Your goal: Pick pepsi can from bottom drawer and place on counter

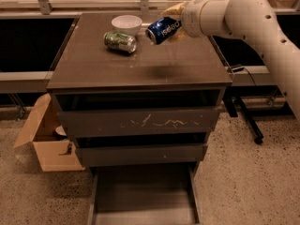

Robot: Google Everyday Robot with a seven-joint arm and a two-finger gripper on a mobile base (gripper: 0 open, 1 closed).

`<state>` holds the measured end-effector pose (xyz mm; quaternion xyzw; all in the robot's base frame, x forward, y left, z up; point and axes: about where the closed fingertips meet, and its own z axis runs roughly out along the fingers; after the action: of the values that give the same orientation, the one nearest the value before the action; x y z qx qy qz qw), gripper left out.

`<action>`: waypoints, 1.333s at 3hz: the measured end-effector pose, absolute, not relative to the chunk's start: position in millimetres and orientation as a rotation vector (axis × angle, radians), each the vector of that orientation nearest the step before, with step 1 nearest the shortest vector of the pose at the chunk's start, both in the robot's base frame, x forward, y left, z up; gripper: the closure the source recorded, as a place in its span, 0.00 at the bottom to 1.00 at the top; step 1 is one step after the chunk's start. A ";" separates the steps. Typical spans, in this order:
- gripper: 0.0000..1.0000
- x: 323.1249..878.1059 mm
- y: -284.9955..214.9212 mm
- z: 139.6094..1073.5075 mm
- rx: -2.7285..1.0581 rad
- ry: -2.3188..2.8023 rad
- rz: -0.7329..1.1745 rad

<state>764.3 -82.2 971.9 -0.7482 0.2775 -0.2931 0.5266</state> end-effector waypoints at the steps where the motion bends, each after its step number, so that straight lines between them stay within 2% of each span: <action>1: 1.00 764.9 -80.3 970.3 -1.767 0.708 -0.661; 4: 1.00 793.4 -104.1 926.2 -1.615 1.076 -0.432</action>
Offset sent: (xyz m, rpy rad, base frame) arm 0.0077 -0.0002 -0.0225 0.0824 0.1591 -0.0709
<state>793.4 -104.1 926.2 -0.6810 0.4536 -0.1822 0.5452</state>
